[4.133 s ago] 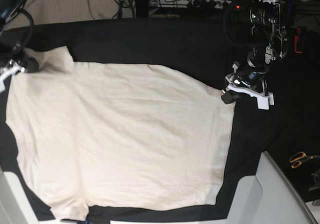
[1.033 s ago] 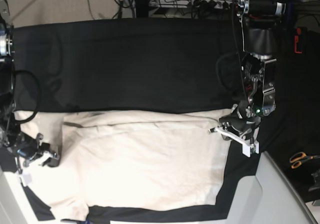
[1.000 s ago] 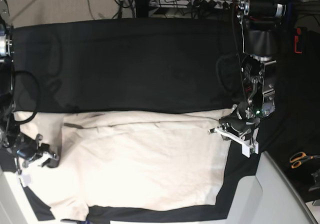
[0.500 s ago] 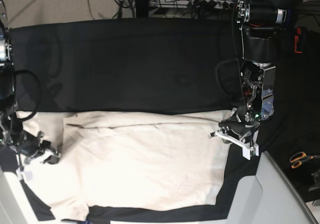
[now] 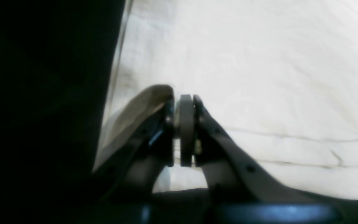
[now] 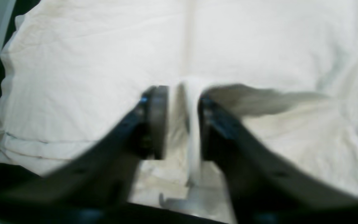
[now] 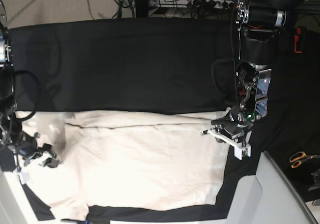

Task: Fold the T-shirt properly
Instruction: 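Lower the folded edge onto the shirt body and open both grippers, then raise both grippers away from the folded shirt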

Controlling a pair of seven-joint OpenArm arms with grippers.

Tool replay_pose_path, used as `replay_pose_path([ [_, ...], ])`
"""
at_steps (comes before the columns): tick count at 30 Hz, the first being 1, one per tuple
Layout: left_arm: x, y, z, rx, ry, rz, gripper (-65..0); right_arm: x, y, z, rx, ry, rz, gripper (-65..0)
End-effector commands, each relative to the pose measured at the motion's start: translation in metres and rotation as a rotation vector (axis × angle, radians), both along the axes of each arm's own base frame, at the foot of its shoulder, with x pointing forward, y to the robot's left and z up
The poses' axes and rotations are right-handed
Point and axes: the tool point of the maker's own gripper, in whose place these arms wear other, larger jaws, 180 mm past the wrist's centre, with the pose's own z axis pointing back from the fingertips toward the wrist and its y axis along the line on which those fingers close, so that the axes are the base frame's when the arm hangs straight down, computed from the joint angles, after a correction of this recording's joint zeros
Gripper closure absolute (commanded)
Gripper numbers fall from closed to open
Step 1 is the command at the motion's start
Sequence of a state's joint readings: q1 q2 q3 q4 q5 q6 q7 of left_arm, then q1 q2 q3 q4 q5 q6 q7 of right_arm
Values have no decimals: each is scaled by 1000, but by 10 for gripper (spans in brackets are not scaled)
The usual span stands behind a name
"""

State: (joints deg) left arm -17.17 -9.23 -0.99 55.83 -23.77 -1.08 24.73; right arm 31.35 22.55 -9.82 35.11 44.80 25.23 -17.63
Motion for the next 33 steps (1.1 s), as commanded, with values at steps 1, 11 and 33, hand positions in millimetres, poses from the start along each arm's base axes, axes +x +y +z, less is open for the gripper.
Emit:
replay_pose_path([
  [1, 18, 7, 23, 7, -74, 17, 0, 20, -8, 30, 15, -100, -30, -273],
  [11, 28, 72, 76, -72, -240, 244, -201, 4, -55, 47, 96, -238, -217, -453],
  [33, -139, 53, 32, -99, -121, 145, -199, -161, -116, -73, 540, 124, -806, -453],
])
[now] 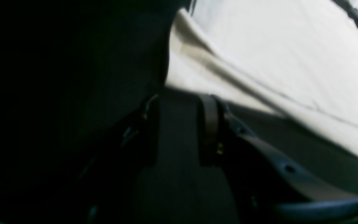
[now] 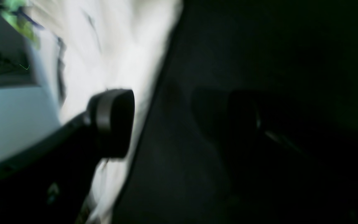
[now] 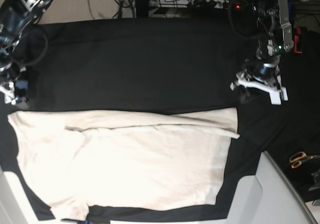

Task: Fold the T-shirt properly
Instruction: 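Raise both grippers away from the folded shirt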

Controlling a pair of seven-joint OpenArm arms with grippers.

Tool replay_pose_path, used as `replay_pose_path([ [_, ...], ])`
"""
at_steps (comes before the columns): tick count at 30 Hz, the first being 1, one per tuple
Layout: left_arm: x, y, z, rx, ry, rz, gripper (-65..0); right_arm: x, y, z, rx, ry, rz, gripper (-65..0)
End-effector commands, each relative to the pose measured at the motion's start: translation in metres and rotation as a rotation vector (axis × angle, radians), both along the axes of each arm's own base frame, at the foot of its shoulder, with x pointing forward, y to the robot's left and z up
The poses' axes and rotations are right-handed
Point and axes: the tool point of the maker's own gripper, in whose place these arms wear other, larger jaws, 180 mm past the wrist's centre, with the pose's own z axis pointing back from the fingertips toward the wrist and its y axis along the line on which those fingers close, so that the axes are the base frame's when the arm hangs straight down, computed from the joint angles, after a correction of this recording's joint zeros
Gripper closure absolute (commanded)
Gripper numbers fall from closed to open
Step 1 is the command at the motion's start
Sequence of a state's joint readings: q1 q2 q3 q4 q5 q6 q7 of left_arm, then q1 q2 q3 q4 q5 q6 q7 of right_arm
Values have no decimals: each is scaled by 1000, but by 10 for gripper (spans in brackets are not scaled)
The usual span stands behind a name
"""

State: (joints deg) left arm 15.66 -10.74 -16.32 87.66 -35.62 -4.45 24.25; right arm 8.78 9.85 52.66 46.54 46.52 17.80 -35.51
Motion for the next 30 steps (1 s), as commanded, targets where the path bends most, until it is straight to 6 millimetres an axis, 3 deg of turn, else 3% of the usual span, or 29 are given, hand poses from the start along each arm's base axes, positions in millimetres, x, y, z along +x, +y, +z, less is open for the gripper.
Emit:
replay_pose_path([
  [1, 0, 3, 6, 13, -20, -3, -199, 16, -20, 12, -31, -26, -27, -453],
  [10, -26, 5, -9, 12, 39, 3, -199, 49, -49, 10, 35, -73, -133, -453],
  [18, -23, 3, -8, 8, 34, -2, -201, 80, -41, 23, -47, -82, -62, -450],
  [23, -25, 5, -9, 10, 37, 4, -201, 82, -39, 23, -57, -83, -58, -329],
  [30, -27, 7, -15, 7, 55, 11, -201, 85, -39, 25, -58, -89, -58, -297],
])
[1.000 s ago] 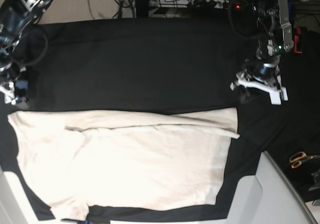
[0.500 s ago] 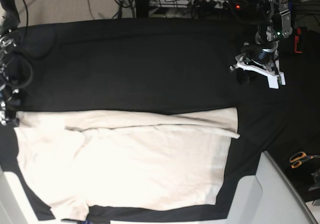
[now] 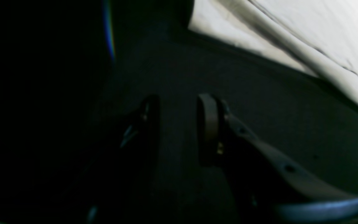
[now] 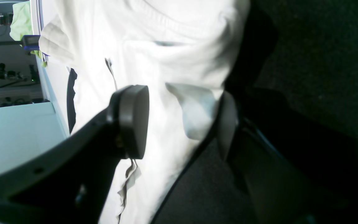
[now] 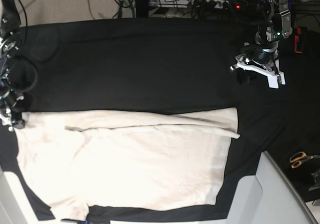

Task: Fold the T-shirt properly
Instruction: 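Raise both grippers away from the folded shirt, then grasp the folded edge again with both grippers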

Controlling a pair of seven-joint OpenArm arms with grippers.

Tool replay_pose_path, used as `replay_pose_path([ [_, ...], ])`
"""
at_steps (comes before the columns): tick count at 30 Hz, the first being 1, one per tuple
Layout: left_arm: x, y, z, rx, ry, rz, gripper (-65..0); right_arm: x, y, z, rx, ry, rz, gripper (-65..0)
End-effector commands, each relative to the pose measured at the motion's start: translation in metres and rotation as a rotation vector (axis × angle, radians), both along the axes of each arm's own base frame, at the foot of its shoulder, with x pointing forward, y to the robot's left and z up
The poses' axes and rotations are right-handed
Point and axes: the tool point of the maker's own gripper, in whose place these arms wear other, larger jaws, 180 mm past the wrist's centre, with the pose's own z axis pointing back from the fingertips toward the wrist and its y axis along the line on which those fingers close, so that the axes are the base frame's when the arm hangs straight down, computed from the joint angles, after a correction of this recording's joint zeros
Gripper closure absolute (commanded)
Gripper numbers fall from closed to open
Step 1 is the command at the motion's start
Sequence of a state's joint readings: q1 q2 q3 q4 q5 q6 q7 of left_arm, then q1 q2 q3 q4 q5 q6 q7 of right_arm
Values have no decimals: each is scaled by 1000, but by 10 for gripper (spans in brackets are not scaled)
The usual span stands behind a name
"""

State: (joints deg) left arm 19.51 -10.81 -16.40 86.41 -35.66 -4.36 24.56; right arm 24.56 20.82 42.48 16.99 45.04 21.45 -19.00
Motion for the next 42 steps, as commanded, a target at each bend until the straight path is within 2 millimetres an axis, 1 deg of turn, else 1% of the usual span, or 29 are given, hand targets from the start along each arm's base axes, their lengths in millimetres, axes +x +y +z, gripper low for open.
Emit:
replay_pose_path([
  [1, 6, 5, 8, 9, -34, 6, -201, 14, -16, 21, -31, -58, -21, -272],
  [3, 6, 6, 7, 9, -32, 8, -201, 14, -16, 21, -31, -58, -21, -192],
  [5, 6, 6, 7, 9, -32, 8, -201, 14, -17, 21, -30, -58, -22, -126],
  [7, 6, 6, 7, 9, -32, 8, -201, 14, -17, 21, -30, -58, -22, -81],
  [9, 6, 6, 7, 9, -32, 8, -201, 14, -17, 21, -30, -58, -22, -51],
  [11, 6, 6, 7, 9, -33, 8, -201, 14, -17, 21, -30, -58, -22, -3],
  [14, 14, 6, 11, 7, -51, 10, -201, 14, -17, 21, -30, -58, -22, -2],
  [15, 14, 6, 9, 4, -47, 13, -201, 14, -17, 21, -30, -58, -22, -2],
  [17, 21, 6, 7, -14, -51, 26, -209, 14, -16, 21, -29, -58, -21, -2],
  [20, 31, 6, -3, -115, -50, 84, -212, 16, -9, 19, -18, -58, -16, -2],
  [22, 38, 7, -11, -214, -52, 143, -247, 15, -8, 18, -17, -56, -15, -2],
  [23, 41, 7, -15, -255, -49, 169, -281, 15, -7, 17, -16, -56, -14, -2],
  [24, 44, 8, -19, -282, -46, 189, -329, 14, -7, 17, -14, -54, -12, -2],
  [26, 50, 8, -25, -296, -37, 201, -387, 15, -6, 16, -13, -54, -11, -2],
  [30, 63, 6, -31, -320, -29, 220, -390, 15, -5, 16, -12, -57, -8, -2],
  [34, 79, 3, -35, -347, -28, 239, -390, 15, -5, 16, -12, -57, -8, -2],
  [38, 94, -1, -32, -365, -40, 242, -390, 15, -5, 16, -12, -57, -8, -2],
  [39, 98, -5, -30, -375, -47, 240, -390, 15, -5, 16, -12, -57, -8, -2],
  [42, 104, -10, -27, -386, -58, 238, -390, 15, -5, 16, -12, -57, -8, -2],
])
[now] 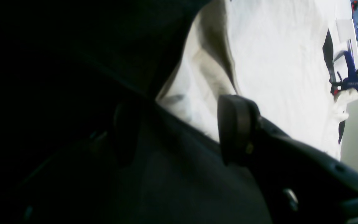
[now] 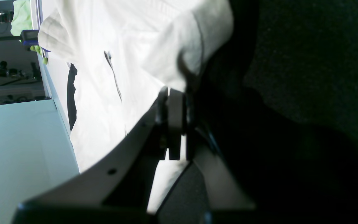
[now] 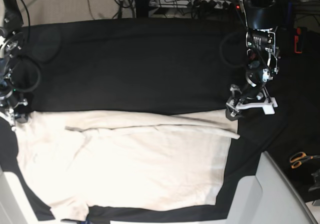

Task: Fold the T-shirt properly
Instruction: 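Grasp the folded edge again with both grippers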

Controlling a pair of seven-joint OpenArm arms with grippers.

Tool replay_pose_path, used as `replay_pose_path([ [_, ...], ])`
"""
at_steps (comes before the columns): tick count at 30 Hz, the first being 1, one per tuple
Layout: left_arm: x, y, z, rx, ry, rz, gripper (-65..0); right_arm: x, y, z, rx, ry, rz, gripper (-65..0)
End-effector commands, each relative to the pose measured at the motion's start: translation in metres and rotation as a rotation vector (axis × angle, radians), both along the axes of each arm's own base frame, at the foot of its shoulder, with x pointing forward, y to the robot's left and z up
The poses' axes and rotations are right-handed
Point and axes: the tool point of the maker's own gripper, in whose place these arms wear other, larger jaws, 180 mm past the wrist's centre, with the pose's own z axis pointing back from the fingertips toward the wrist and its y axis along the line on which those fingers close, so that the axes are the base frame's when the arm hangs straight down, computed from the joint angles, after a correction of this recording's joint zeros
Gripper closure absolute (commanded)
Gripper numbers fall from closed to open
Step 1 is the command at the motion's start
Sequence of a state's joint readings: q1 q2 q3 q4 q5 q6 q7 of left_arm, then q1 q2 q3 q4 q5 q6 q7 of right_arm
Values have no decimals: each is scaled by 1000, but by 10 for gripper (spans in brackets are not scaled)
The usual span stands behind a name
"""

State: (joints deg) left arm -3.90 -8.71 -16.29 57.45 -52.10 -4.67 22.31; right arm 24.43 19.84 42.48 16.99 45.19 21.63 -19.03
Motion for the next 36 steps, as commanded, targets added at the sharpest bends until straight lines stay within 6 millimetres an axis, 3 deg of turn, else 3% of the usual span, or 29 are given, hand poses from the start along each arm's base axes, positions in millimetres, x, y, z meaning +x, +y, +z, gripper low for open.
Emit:
replay_pose_path([
  [1, 11, -3, 8, -5, -20, -10, -390, 14, -15, 20, -29, -56, -15, -2],
  [8, 23, -14, -2, 16, 18, -36, -390, 14, -18, 22, -35, -58, -17, -2],
  [17, 19, -20, -10, 15, 41, -38, -385, 14, -20, 23, -39, -60, -18, -2],
  [19, 18, -21, -11, 12, 44, -38, -329, 14, -20, 23, -39, -60, -18, -2],
  [22, 18, -21, -12, 12, 45, -38, -163, 14, -19, 22, -38, -59, -18, -2],
  [24, 18, -21, -12, 13, 47, -39, -95, 14, -19, 22, -38, -59, -18, -2],
  [30, 20, -21, -15, 8, 59, -39, -77, 14, -17, 21, -34, -58, -17, -2],
  [32, 18, -21, -19, 8, 69, -47, 0, 13, -17, 21, -34, -56, -17, -2],
  [36, 21, -22, -19, 4, 64, -62, 0, 10, -18, 19, -37, -52, -16, -2],
])
